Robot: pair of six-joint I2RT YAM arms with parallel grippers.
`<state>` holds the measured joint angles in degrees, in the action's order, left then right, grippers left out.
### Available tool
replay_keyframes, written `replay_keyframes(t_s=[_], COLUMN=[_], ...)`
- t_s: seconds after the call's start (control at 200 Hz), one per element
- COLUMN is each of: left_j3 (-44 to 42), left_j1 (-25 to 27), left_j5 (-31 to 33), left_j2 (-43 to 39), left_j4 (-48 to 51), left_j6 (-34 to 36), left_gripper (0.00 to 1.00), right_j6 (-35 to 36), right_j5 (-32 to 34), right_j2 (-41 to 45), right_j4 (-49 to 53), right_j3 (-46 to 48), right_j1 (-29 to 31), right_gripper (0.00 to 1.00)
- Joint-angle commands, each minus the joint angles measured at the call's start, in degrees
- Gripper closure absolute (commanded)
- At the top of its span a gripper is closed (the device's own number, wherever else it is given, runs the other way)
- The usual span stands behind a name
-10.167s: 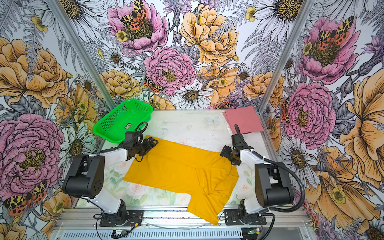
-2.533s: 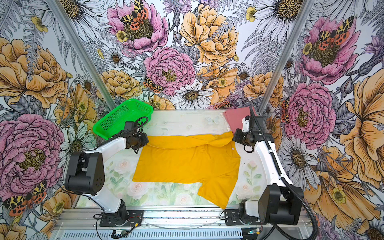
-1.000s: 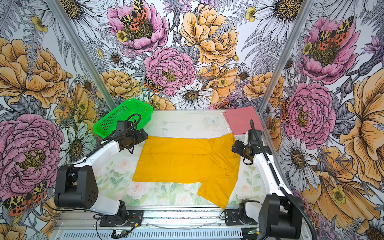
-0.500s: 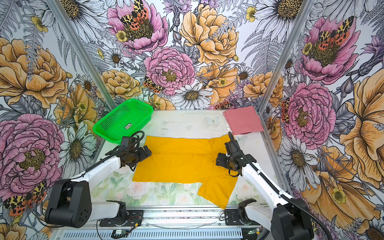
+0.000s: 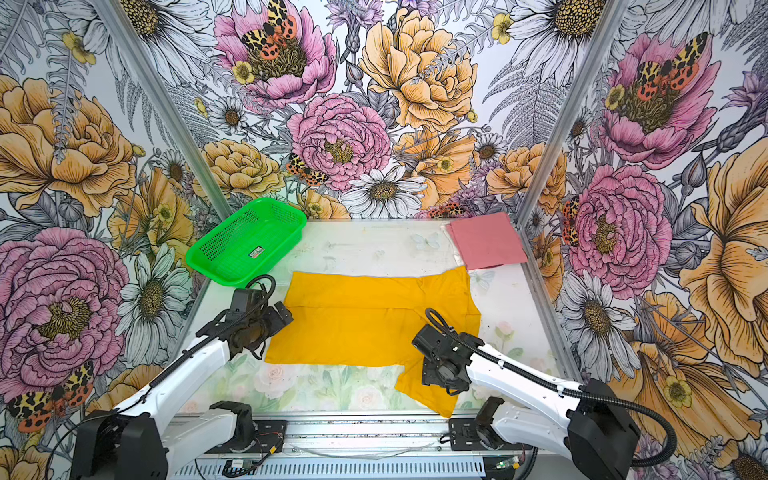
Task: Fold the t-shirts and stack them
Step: 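Grasp the yellow shirt's near edge with both grippers and lift it slightly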
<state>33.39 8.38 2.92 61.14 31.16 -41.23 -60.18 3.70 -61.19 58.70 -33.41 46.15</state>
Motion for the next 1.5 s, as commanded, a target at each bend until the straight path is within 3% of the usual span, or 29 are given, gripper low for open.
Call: replay_keyframes(t_s=[0.0, 0.265, 0.515, 0.791, 0.901, 1.061, 1.261, 1.496], left_j3=[-1.17, -3.72, -3.77, -5.36, -7.16, -6.52, -7.26, -7.08], left_j1=[-0.51, -2.19, -2.19, -0.96, -0.16, -1.02, -0.82, -1.13], left_j5=[2.09, 0.16, -0.73, -1.88, -1.42, -2.91, 3.04, 4.87], left_j2=[-1.46, -1.54, -0.93, -0.3, 0.77, 5.35, 2.27, -4.84], left_j4=[0.06, -3.47, -4.76, -5.32, -5.97, -6.21, 0.08, 8.42], left_j6=[-0.78, -0.53, -0.43, -1.24, -3.19, -2.72, -4.46, -5.04], left_gripper=[0.01, 0.01, 0.01, 0.02, 0.21, 0.4, 0.4, 0.4], right_j6=[-5.34, -9.3, -13.84, -13.46, -11.73, -8.03, -4.01, 0.06], right_j5=[-0.48, -4.49, -11.97, -8.67, -6.82, -4.07, -1.65, 2.09], right_j2=[3.29, 4.34, 3.96, 6.09, 6.05, 4.16, 4.33, 4.67], right_j4=[5.04, 3.11, -4.13, -2.83, -2.0, -1.75, -1.44, -1.66], right_j3=[1.68, 5.3, 11.03, 8.29, 5.44, 0.66, -3.51, -5.94], right_j1=[-0.41, -3.42, -3.64, -3.45, -3.35, -3.41, -3.78, -4.7], right_gripper=[0.29, 0.39, 0.67, 1.0, 1.0, 1.0, 1.0, 1.0])
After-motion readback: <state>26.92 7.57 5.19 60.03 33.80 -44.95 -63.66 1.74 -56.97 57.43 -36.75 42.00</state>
